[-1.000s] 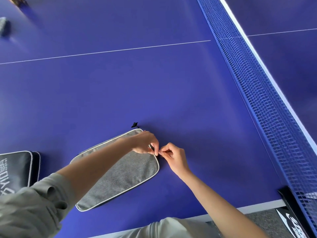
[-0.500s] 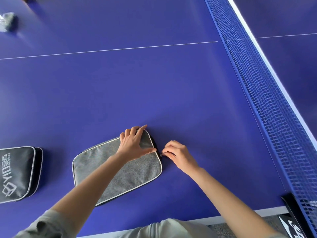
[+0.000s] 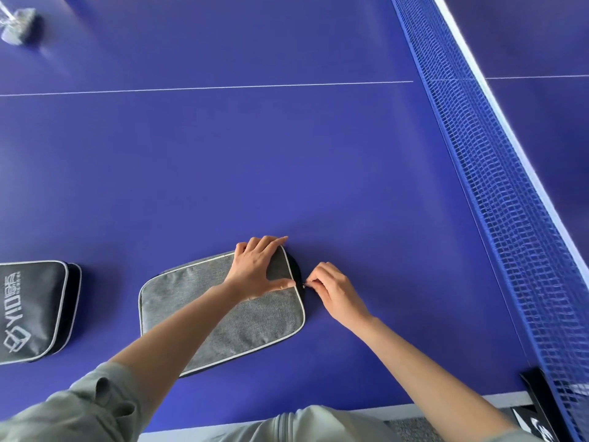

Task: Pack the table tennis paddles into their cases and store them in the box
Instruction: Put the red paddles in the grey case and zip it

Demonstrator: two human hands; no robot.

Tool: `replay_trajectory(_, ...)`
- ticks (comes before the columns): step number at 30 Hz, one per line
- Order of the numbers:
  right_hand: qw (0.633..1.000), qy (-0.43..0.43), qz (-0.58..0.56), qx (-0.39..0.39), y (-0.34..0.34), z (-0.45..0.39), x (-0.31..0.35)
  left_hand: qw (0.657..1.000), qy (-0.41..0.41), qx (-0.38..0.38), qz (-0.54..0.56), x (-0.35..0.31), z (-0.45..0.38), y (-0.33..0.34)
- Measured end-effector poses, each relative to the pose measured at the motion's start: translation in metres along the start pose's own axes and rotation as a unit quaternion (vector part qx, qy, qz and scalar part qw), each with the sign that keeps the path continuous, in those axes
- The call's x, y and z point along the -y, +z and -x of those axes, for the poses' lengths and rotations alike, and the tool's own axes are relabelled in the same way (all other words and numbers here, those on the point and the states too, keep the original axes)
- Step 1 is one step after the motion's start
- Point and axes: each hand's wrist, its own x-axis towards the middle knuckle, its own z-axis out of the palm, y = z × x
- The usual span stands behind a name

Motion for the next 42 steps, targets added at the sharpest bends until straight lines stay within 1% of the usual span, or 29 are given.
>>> replay_trajectory(3, 0.999, 0.036, -0.016, -0.021, 0.005, 0.004, 0.003, 1.000, 0.002, -0.010, 0.008, 0.000, 0.002, 0.000)
replay_trajectory(7, 0.999, 0.034, -0.040, 0.011, -0.003, 0.001, 0.001, 1.000, 0.002, 0.011, -0.001, -0.002, 0.001, -0.002)
replay_trajectory(11, 0.996, 0.042, -0.071, 0.032, 0.000, 0.008, 0.011, 0.998, 0.026, 0.013, -0.051, -0.003, 0.002, -0.001)
replay_trajectory(14, 0.992, 0.074, -0.104, 0.005, 0.009, 0.025, 0.019, 0.992, 0.061, 0.046, -0.096, -0.008, 0.002, -0.003)
replay_trajectory(15, 0.990, 0.092, -0.111, -0.008, 0.011, 0.030, 0.021, 0.992, 0.061, 0.048, -0.104, -0.012, 0.003, -0.005)
replay_trajectory(16, 0.986, 0.118, -0.119, -0.026, 0.014, 0.035, 0.022, 0.993, 0.042, 0.036, -0.105, -0.017, 0.006, -0.007)
replay_trajectory(17, 0.979, 0.151, -0.129, -0.047, 0.017, 0.039, 0.025, 0.995, 0.003, 0.009, -0.099, -0.023, 0.012, -0.007)
replay_trajectory(19, 0.961, 0.213, -0.156, -0.080, 0.024, 0.046, 0.033, 0.990, -0.101, -0.061, -0.079, -0.034, 0.033, 0.001)
replay_trajectory(20, 0.953, 0.235, -0.171, -0.086, 0.028, 0.049, 0.038, 0.983, -0.146, -0.083, -0.072, -0.040, 0.046, 0.008)
replay_trajectory(21, 0.946, 0.253, -0.185, -0.085, 0.032, 0.052, 0.042, 0.977, -0.179, -0.090, -0.067, -0.044, 0.060, 0.016)
replay_trajectory(23, 0.936, 0.275, -0.206, -0.075, 0.039, 0.057, 0.050, 0.973, -0.211, -0.068, -0.071, -0.047, 0.084, 0.029)
replay_trajectory(25, 0.936, 0.276, -0.208, -0.068, 0.045, 0.062, 0.056, 0.977, -0.189, -0.046, -0.091, -0.045, 0.099, 0.038)
replay_trajectory(29, 0.951, 0.234, -0.198, -0.032, 0.049, 0.070, 0.065, 0.989, -0.103, -0.067, -0.082, -0.029, 0.110, 0.037)
replay_trajectory(32, 0.958, 0.205, -0.200, -0.002, 0.049, 0.071, 0.070, 0.990, -0.031, -0.017, -0.135, -0.014, 0.104, 0.030)
replay_trajectory(34, 0.955, 0.212, -0.206, 0.000, 0.050, 0.071, 0.075, 0.984, 0.014, 0.004, -0.178, -0.008, 0.093, 0.023)
replay_trajectory(36, 0.953, 0.221, -0.209, -0.009, 0.051, 0.068, 0.077, 0.981, 0.058, 0.019, -0.186, -0.007, 0.081, 0.013)
replay_trajectory(39, 0.958, 0.211, -0.194, -0.016, 0.054, 0.063, 0.082, 0.977, 0.076, 0.035, -0.194, -0.007, 0.076, 0.003)
replay_trajectory(41, 0.962, 0.201, -0.182, -0.024, 0.055, 0.059, 0.084, 0.982, 0.066, 0.003, -0.179, -0.007, 0.088, 0.004)
replay_trajectory(42, 0.964, 0.198, -0.177, -0.030, 0.056, 0.056, 0.085, 0.985, 0.061, -0.032, -0.156, -0.007, 0.097, 0.006)
